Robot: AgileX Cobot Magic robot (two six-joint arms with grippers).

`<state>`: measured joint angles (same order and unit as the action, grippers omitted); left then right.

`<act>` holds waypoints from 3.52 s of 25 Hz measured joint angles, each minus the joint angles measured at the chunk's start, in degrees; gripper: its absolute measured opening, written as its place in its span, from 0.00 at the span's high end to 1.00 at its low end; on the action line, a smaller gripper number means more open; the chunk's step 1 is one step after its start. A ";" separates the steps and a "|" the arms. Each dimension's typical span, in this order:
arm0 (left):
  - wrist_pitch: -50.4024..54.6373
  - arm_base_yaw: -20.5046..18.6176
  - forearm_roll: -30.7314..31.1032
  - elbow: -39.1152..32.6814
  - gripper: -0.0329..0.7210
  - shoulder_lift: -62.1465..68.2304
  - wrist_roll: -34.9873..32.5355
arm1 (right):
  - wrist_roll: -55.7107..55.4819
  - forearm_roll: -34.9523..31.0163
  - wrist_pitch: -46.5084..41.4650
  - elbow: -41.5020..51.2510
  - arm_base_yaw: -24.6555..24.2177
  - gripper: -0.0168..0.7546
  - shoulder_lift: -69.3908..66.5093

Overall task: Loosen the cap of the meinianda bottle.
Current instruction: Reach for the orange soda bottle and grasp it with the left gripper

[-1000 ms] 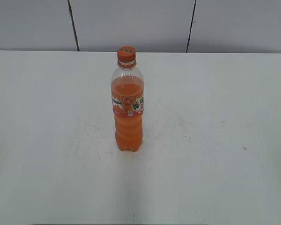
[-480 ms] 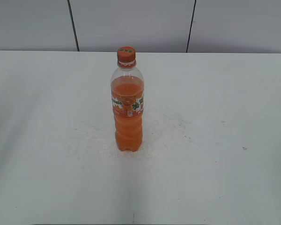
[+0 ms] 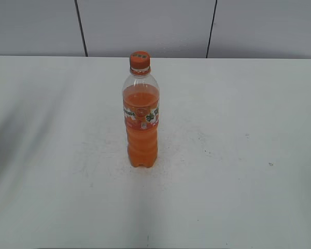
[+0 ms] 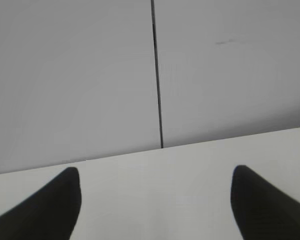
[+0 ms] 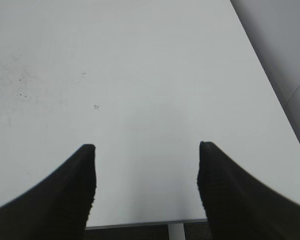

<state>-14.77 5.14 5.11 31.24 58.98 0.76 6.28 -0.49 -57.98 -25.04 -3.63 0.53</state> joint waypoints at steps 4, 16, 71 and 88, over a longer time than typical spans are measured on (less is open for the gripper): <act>-12.09 3.30 0.13 -3.90 0.21 8.11 3.29 | 0.00 0.00 0.05 0.00 0.00 0.35 0.00; -31.32 8.36 20.61 -6.60 0.21 27.20 13.03 | 0.00 0.00 0.00 0.00 0.00 0.35 0.00; -54.30 10.48 71.10 27.86 0.19 68.60 30.61 | 0.00 0.00 0.02 0.00 0.00 0.35 0.00; -54.02 10.44 70.80 27.93 0.42 68.96 30.71 | 0.00 0.00 0.01 0.00 0.00 0.35 0.00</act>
<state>-68.79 15.58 75.91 59.16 127.94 31.47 6.28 -0.49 -57.98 -25.04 -3.63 0.53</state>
